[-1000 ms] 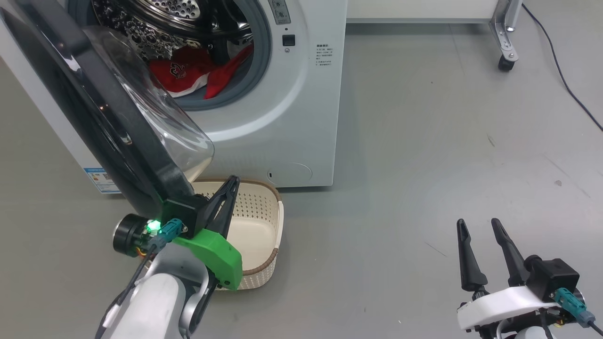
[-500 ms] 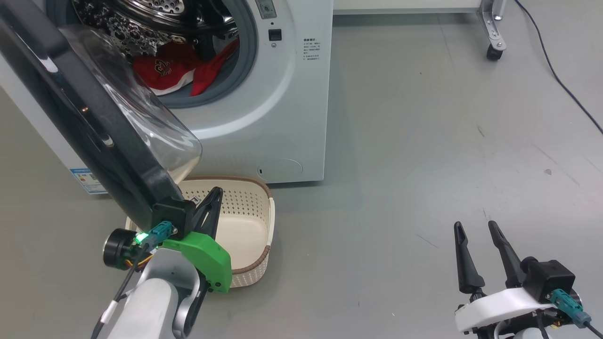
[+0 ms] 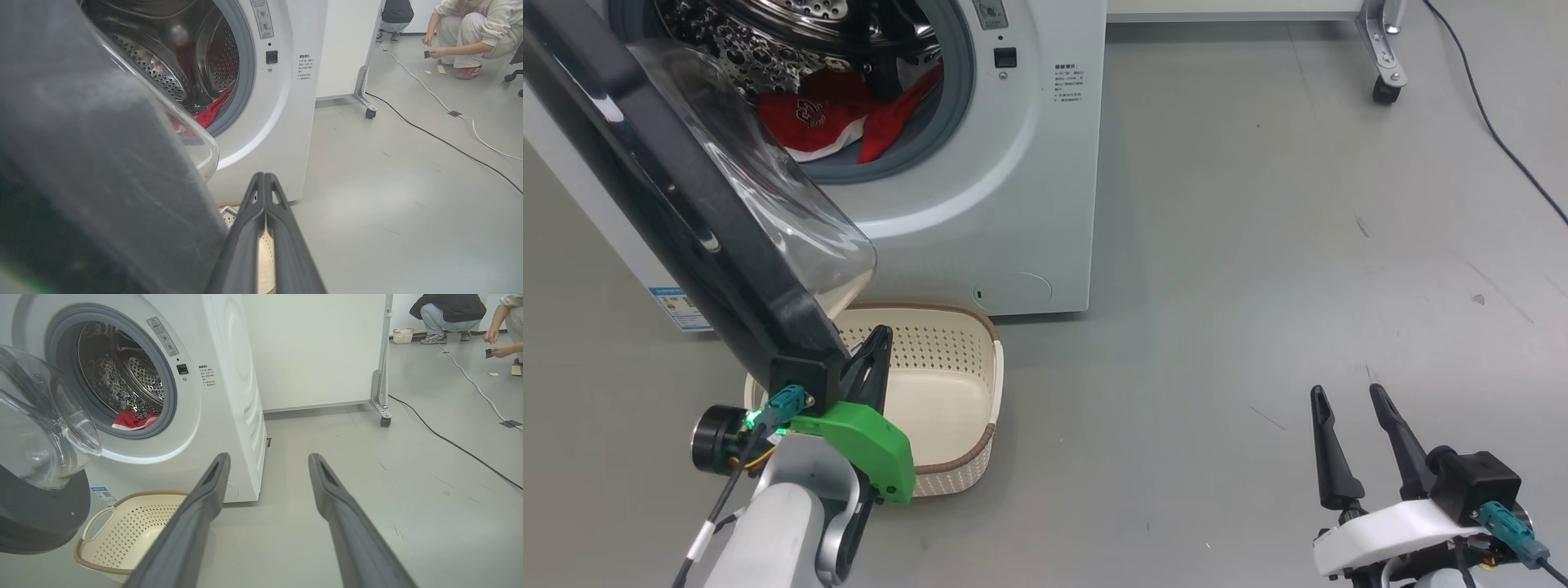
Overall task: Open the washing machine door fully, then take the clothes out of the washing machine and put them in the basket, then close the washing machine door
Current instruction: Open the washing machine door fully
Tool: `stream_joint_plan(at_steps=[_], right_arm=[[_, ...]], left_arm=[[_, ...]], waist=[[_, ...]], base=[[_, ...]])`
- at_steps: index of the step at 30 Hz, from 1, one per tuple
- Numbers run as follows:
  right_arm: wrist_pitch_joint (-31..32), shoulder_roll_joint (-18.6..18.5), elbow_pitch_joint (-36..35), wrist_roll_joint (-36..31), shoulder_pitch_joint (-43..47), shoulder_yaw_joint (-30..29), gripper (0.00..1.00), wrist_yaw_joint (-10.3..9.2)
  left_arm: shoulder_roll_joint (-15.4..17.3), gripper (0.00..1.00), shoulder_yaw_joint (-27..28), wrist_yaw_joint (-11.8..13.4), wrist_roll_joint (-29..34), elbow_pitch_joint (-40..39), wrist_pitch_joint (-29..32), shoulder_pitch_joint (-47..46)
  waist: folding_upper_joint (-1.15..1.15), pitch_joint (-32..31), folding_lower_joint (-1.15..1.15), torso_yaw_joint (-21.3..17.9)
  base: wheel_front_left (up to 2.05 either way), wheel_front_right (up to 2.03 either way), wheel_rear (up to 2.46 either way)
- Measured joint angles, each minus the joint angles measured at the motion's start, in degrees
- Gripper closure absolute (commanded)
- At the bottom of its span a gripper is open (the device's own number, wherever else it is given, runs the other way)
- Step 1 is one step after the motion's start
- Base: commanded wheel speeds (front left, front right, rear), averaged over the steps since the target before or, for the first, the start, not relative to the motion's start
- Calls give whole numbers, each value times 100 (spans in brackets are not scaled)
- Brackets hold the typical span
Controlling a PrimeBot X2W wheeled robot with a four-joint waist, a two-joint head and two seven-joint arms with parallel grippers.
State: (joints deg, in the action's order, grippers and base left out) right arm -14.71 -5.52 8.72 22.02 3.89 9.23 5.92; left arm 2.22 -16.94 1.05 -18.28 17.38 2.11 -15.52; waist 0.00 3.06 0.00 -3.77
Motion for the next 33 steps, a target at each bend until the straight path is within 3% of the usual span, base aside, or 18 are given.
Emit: stream_joint_plan(at_steps=[15, 33], right_arm=[[0, 1, 7, -26, 2, -141, 0, 8], [0, 9, 60, -49, 14, -200, 0, 52]], left_arm=[[-69, 100, -113, -2, -102, 232, -143, -104], [-92, 100, -209, -15, -193, 475, -330, -121]], waist=[[0, -30, 0, 317], [0, -126, 0, 1040]], base=[[0, 0, 0], [0, 0, 0]])
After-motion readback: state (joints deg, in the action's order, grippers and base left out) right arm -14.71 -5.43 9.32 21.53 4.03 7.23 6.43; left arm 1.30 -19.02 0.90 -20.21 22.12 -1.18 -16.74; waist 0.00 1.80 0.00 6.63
